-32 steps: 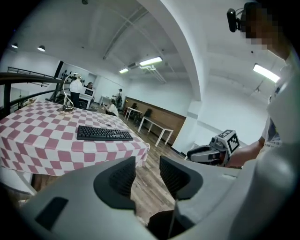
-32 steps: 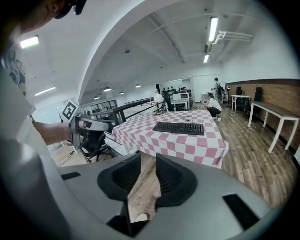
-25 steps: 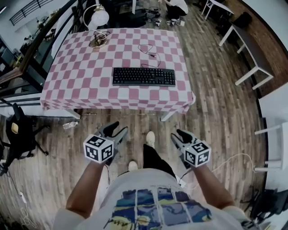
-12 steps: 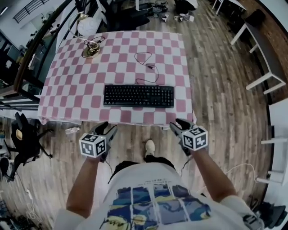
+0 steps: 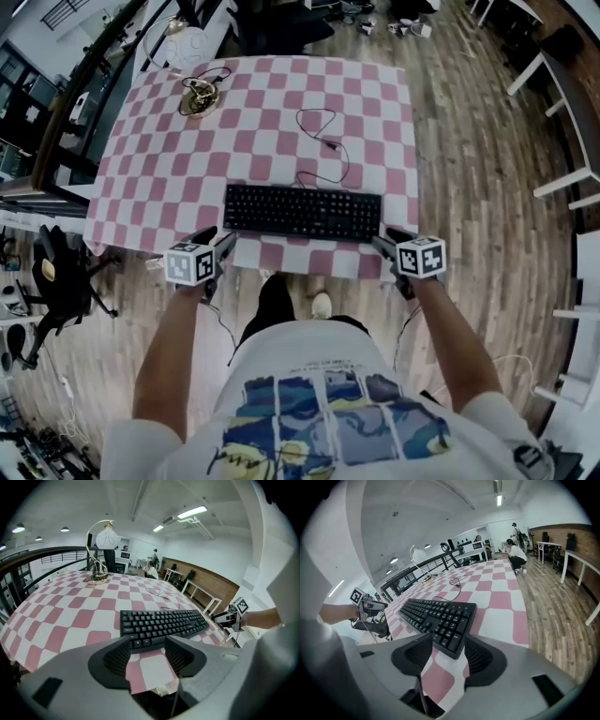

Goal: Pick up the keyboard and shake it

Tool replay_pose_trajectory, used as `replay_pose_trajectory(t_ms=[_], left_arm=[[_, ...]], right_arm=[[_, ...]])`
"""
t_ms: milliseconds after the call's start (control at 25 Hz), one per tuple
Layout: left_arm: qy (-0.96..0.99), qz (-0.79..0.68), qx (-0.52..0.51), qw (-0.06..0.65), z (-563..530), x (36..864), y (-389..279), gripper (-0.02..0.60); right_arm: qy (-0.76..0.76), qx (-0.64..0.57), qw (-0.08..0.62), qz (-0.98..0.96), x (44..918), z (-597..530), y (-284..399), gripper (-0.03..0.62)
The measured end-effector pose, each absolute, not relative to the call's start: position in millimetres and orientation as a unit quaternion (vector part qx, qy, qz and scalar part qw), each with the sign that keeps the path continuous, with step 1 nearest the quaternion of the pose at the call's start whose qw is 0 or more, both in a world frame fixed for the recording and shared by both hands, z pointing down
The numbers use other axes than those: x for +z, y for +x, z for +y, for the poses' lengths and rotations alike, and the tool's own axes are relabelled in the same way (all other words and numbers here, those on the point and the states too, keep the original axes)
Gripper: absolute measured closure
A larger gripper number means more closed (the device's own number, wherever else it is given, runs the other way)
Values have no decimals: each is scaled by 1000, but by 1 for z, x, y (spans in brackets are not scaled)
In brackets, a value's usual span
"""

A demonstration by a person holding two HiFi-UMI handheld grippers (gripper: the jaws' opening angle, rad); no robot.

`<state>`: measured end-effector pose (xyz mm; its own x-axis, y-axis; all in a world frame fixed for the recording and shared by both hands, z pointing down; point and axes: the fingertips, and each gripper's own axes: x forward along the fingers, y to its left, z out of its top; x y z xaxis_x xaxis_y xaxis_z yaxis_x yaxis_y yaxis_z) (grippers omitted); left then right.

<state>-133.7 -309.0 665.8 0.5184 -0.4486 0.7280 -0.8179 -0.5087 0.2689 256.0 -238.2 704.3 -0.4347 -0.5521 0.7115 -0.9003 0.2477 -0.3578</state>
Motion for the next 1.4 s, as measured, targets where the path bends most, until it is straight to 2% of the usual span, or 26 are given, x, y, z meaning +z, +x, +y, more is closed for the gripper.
replay_pose_trajectory(t_ms=[200,560,920,960,1240,1400], left_arm=[[816,-350,331,319,-355,696,-132,341],[800,-300,361,373,-390,750,-132,298],[809,-253,352,397,-391,758,-117,276],[808,-254,353,398,-391,758,-115,276],[800,-294,323,413,-398,754,-114,282],[812,-309,294,399,-406,735,-112,296]], right_arm=[[472,409,233,-745,723,-263,254,333],[456,438,247,-734,747,-294,245,296],[438,451,266,-731,757,-300,247,296],[438,451,267,-731,757,-300,246,315],[448,441,277,-727,754,-298,246,316],[468,401,278,-737,736,-302,251,330]])
